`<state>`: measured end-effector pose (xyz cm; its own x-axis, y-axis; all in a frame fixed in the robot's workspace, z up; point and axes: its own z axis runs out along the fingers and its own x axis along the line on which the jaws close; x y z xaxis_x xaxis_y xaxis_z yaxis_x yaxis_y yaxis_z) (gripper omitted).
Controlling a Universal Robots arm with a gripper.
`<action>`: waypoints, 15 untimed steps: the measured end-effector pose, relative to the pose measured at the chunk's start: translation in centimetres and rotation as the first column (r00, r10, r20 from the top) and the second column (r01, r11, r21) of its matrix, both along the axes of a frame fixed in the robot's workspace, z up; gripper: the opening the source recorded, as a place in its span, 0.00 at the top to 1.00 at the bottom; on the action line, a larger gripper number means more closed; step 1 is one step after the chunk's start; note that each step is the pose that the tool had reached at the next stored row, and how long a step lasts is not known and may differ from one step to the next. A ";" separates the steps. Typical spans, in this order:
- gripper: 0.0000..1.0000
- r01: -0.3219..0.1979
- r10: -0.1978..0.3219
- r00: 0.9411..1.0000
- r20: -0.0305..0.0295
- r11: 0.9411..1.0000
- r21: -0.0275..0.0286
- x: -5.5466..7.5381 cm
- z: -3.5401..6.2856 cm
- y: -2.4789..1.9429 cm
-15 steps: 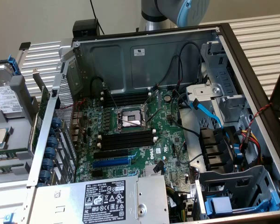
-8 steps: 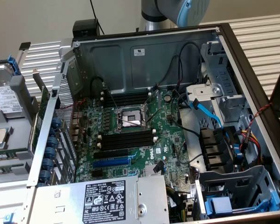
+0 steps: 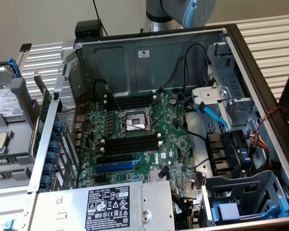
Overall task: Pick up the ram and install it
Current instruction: 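Pick up the ram and move it above insertion slot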
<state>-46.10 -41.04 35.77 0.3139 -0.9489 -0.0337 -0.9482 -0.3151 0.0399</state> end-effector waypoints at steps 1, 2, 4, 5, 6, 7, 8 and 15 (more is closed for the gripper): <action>0.89 0.000 0.000 1.000 0.000 1.000 0.000 0.0 0.00 0.00; 0.89 0.004 -0.004 1.000 0.000 1.000 0.000 0.0 0.00 0.00; 0.89 0.023 -0.023 1.000 0.000 1.000 0.000 0.0 -0.03 0.00; 0.89 0.035 -0.035 0.999 0.000 0.999 0.000 0.0 -0.07 0.00; 0.89 0.043 -0.043 0.999 -0.001 0.999 0.000 0.0 -0.11 0.00; 0.89 0.050 -0.050 0.999 -0.001 0.999 0.000 0.0 -0.17 0.00; 0.89 0.056 -0.056 0.998 -0.001 0.998 0.000 0.0 -0.25 0.00; 0.89 0.093 -0.093 0.996 -0.006 0.996 -0.001 0.0 -0.99 0.00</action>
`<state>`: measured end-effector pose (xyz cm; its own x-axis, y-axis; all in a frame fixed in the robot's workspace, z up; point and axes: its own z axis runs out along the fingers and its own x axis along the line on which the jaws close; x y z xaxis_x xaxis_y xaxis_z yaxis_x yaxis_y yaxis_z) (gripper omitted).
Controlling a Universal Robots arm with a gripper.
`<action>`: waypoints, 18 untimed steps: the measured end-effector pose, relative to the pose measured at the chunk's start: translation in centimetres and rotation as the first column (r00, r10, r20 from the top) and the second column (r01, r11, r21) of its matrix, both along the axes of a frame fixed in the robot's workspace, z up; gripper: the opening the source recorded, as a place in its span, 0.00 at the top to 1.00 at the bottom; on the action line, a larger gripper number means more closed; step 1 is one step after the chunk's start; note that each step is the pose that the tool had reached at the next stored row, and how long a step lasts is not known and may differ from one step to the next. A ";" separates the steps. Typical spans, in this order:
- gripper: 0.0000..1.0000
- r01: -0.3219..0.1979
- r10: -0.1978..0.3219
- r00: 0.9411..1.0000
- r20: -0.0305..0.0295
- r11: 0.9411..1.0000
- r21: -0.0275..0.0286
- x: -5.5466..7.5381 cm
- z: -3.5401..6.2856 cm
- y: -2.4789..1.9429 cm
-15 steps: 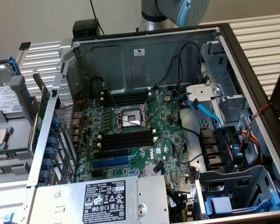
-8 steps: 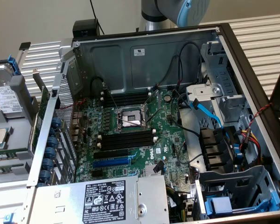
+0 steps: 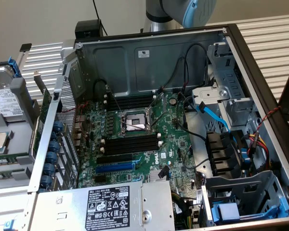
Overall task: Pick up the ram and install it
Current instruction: 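Pick up the ram and move it above insertion slot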
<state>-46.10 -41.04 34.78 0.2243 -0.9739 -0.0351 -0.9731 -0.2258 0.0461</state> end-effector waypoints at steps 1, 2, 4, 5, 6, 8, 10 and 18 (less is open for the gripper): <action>0.89 0.004 -0.004 1.000 -0.001 1.000 0.000 0.0 -0.15 0.00; 0.89 0.008 -0.008 1.000 -0.002 1.000 0.000 0.0 -0.30 0.00; 0.89 0.028 -0.028 1.000 -0.004 1.000 0.000 0.0 -0.60 0.00; 0.89 0.039 -0.039 0.999 -0.005 0.999 0.000 0.0 -0.77 0.00; 0.89 0.050 -0.050 0.999 -0.006 0.999 0.000 0.0 -0.95 0.00; 0.89 0.065 -0.065 0.998 -0.006 0.998 0.000 0.0 -1.30 0.00; 0.89 0.077 -0.077 0.997 -0.006 0.997 0.000 0.0 -1.67 0.00; 0.89 0.173 -0.173 0.985 -0.006 0.985 0.000 0.0 -3.11 0.00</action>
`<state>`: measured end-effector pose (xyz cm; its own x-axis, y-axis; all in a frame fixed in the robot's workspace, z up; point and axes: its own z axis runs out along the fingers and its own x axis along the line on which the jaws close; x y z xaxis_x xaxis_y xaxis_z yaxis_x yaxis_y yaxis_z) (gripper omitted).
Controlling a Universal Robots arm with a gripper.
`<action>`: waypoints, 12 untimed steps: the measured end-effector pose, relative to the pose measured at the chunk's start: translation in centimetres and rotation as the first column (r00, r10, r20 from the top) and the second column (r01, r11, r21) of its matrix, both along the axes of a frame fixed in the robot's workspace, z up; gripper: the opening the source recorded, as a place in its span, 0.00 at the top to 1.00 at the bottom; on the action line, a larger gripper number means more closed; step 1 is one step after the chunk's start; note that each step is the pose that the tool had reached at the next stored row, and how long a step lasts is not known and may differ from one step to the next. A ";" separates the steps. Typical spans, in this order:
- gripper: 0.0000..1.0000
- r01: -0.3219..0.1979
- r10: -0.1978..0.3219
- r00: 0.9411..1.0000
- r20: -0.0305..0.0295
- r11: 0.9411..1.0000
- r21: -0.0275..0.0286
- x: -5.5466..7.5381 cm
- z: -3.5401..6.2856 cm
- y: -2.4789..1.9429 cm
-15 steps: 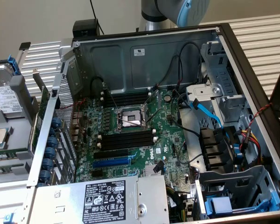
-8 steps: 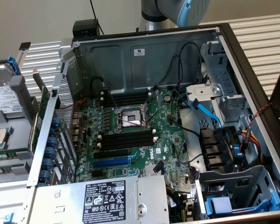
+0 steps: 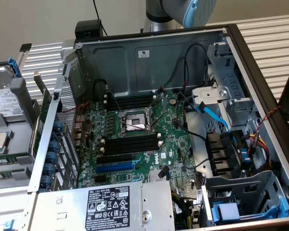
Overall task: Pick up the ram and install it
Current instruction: 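Pick up the ram and move it above insertion slot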
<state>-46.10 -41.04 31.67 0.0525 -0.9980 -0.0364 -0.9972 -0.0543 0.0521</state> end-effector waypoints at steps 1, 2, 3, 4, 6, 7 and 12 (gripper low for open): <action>0.89 0.010 -0.010 1.000 0.000 1.000 0.000 0.0 -0.20 0.00; 0.89 0.015 -0.015 1.000 0.000 1.000 0.000 0.0 -0.38 -0.02; 0.89 0.019 -0.019 1.000 0.000 1.000 0.000 0.0 -0.56 -0.05; 0.89 0.020 -0.020 1.000 0.001 1.000 0.000 0.0 -0.74 -0.10; 0.89 0.022 -0.022 1.000 0.004 1.000 0.000 0.0 -1.06 -0.20; 0.89 0.023 -0.023 1.000 0.006 1.000 0.000 0.0 -1.19 -0.26; 0.89 0.027 -0.027 0.999 0.018 1.000 0.000 0.0 -1.91 -0.42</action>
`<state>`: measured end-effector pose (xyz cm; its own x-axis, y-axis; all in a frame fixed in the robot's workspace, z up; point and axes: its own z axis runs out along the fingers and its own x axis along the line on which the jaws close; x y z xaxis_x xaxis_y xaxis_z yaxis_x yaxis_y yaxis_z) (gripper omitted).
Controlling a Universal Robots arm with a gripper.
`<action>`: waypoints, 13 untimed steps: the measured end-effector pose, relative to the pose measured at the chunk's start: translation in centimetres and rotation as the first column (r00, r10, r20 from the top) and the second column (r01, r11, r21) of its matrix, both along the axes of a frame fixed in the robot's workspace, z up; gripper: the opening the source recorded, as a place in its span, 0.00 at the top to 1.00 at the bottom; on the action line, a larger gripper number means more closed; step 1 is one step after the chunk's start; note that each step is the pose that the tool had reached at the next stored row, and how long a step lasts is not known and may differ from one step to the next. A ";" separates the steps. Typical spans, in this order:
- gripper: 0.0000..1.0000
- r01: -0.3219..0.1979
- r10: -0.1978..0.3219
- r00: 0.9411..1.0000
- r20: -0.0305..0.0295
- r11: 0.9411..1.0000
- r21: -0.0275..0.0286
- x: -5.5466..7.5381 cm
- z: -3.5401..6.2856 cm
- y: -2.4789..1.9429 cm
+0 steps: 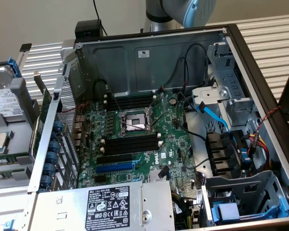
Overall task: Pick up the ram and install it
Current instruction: 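Pick up the ram and move it above insertion slot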
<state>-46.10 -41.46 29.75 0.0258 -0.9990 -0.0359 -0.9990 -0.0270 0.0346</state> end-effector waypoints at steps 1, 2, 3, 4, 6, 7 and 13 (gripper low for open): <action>0.89 0.000 0.000 1.000 0.001 1.000 0.000 0.0 -0.16 -0.02; 0.89 0.000 0.000 1.000 0.002 1.000 0.000 0.0 -0.30 -0.06; 0.89 0.000 0.000 1.000 0.003 1.000 -0.001 0.0 -0.40 -0.09; 0.89 0.000 0.000 1.000 0.004 1.000 -0.002 0.0 -0.53 -0.15; 0.89 0.001 0.000 1.000 0.005 1.000 -0.004 0.0 -0.81 -0.22; 0.89 0.001 -0.001 1.000 0.005 1.000 -0.005 0.0 -0.97 -0.25; 0.70 0.001 -0.001 1.000 0.006 1.000 -0.007 0.0 -1.97 -0.39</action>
<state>-46.10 -41.85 27.79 0.0246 -0.9993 -0.0286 -0.9993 -0.0254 0.0291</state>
